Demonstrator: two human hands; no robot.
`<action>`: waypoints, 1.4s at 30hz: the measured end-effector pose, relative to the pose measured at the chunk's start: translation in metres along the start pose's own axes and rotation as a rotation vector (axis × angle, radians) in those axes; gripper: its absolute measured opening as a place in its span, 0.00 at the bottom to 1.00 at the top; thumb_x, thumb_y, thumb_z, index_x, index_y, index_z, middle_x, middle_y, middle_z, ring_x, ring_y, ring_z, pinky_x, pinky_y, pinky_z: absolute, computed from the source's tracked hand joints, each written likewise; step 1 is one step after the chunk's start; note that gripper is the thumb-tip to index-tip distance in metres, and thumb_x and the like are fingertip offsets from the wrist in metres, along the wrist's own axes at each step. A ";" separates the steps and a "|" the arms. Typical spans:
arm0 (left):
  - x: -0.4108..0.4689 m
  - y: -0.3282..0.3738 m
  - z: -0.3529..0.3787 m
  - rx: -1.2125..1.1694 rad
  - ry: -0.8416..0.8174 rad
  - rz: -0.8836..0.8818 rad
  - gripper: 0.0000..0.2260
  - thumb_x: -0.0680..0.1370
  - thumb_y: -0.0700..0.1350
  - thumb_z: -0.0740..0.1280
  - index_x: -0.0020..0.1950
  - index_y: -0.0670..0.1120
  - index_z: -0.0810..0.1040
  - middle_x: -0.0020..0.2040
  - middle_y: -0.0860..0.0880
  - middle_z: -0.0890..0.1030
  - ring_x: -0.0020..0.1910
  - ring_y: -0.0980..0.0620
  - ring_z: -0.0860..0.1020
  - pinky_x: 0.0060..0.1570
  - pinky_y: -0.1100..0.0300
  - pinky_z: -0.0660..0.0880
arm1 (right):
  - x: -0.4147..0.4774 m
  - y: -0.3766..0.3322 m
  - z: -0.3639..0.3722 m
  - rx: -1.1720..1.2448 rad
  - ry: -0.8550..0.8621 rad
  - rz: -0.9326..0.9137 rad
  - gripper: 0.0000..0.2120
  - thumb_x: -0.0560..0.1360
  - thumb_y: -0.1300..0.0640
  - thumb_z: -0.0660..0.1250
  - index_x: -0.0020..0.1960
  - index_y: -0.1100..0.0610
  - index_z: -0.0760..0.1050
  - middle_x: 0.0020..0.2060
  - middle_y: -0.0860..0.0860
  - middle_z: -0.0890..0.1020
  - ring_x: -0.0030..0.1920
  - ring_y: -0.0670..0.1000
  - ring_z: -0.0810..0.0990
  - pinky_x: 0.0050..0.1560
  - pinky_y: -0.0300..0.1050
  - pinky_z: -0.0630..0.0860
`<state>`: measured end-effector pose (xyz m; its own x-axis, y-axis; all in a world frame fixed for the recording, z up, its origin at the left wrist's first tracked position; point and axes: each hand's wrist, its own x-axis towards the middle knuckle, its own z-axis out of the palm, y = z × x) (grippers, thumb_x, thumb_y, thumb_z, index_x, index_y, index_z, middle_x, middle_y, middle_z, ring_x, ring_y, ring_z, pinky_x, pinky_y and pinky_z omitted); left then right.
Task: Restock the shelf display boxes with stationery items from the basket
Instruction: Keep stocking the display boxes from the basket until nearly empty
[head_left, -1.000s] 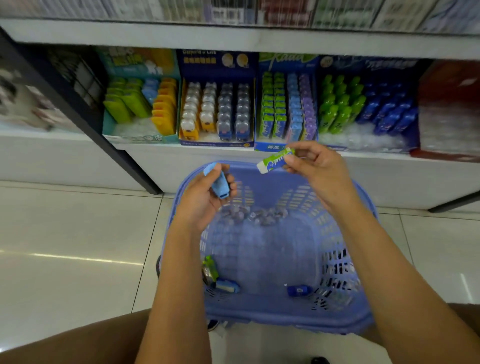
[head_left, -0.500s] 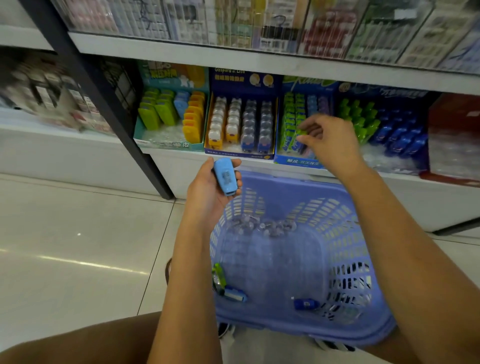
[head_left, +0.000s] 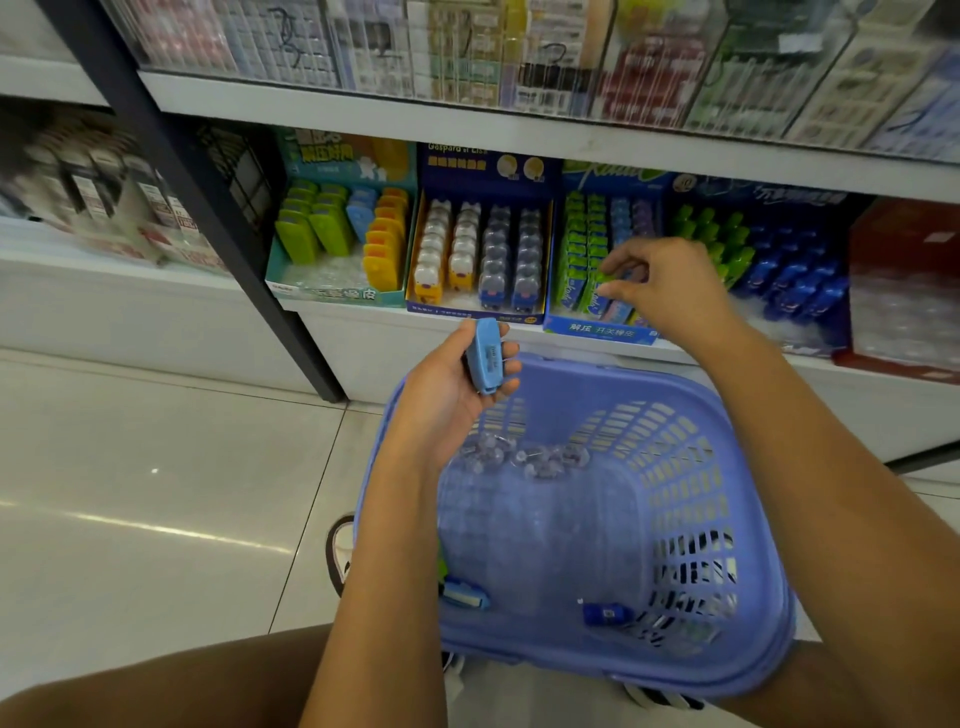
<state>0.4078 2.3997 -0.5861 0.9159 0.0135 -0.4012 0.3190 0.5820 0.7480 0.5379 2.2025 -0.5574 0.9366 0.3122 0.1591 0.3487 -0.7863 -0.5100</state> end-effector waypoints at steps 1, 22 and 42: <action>0.000 -0.001 -0.001 0.008 0.001 0.007 0.16 0.83 0.51 0.53 0.55 0.43 0.76 0.45 0.46 0.80 0.40 0.52 0.79 0.40 0.61 0.78 | -0.001 0.000 0.001 -0.028 0.004 -0.016 0.11 0.68 0.58 0.75 0.50 0.57 0.82 0.36 0.42 0.77 0.36 0.40 0.73 0.43 0.38 0.72; 0.023 0.046 -0.048 0.389 0.338 0.648 0.10 0.78 0.39 0.65 0.60 0.44 0.76 0.56 0.45 0.81 0.54 0.53 0.80 0.53 0.64 0.75 | 0.017 -0.138 0.061 0.607 -0.170 -0.053 0.08 0.71 0.59 0.72 0.50 0.55 0.79 0.41 0.50 0.83 0.39 0.48 0.82 0.43 0.41 0.81; 0.071 0.064 -0.096 1.657 0.446 0.463 0.15 0.77 0.44 0.63 0.64 0.43 0.73 0.65 0.45 0.74 0.67 0.45 0.66 0.73 0.53 0.52 | 0.138 -0.202 0.141 -0.156 -0.211 -0.034 0.08 0.78 0.64 0.58 0.51 0.62 0.75 0.45 0.58 0.77 0.52 0.58 0.77 0.43 0.41 0.69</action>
<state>0.4703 2.5159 -0.6174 0.9543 0.2855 0.0886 0.2248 -0.8806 0.4170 0.5922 2.4796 -0.5522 0.9022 0.4310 -0.0147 0.3959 -0.8412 -0.3683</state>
